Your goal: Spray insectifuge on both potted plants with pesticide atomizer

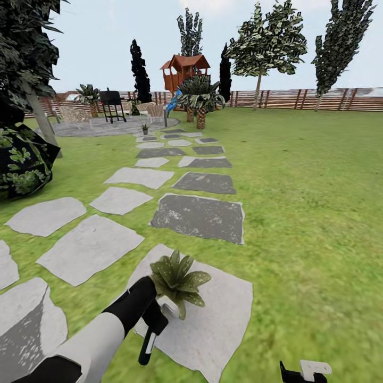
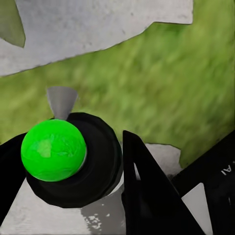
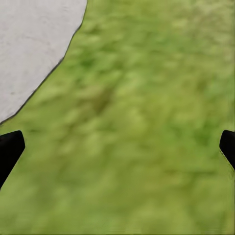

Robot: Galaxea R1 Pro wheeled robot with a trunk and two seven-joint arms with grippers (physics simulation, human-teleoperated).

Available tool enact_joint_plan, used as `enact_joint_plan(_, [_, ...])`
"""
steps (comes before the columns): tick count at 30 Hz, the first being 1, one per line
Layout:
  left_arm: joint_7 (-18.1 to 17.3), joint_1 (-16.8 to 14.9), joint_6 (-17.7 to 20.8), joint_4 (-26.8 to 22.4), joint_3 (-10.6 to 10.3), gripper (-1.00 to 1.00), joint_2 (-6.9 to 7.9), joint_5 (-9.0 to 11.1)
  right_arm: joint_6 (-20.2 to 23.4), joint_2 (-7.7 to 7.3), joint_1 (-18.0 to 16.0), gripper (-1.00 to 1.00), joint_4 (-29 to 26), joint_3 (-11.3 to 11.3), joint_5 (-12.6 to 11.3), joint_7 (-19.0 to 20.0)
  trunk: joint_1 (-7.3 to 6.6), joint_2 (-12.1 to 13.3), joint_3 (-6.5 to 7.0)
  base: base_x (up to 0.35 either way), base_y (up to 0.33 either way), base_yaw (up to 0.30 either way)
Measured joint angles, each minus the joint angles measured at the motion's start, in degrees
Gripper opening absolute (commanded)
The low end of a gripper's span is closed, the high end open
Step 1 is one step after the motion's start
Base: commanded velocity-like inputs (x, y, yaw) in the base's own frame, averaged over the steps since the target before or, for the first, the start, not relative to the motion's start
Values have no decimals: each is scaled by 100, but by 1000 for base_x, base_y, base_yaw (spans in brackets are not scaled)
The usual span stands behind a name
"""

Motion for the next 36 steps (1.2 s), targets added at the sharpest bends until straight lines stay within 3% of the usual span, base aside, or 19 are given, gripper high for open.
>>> enact_joint_plan(6, [8,329,-40,0,-5,-100,-7,-5,1,0,0,100,0,3,0,1,3,0,-1,60,-24,0])
enact_joint_plan(9, [9,454,-127,-13,9,-100,58,-26,1,0,0,100,0,4,0,1,3,0,0,1,-1,0])
enact_joint_plan(12, [-7,519,-761,-48,18,-100,204,-1,4,2,0,100,0,5,0,1,3,0,0,-2,0,0])
enact_joint_plan(17, [-30,526,-1943,-12,24,-100,252,166,3,7,0,100,0,5,0,1,5,0,0,-162,14,0])
enact_joint_plan(22, [-52,526,-2543,-73,25,-100,259,350,2,20,0,100,0,-1,-6,-13,5,0,0,-232,57,0])
enact_joint_plan(29, [-75,526,-2749,-46,43,-100,271,479,6,44,0,100,-24,2,-5,21,3,0,0,-14,4,0])
enact_joint_plan(32, [-94,526,-2886,-45,129,-100,272,735,2,44,0,100,-35,4,6,35,5,0,0,-188,41,0])
enact_joint_plan(36, [-93,526,-2920,-53,150,-100,265,795,2,35,0,100,-51,21,12,38,6,0,-1,-252,80,0])
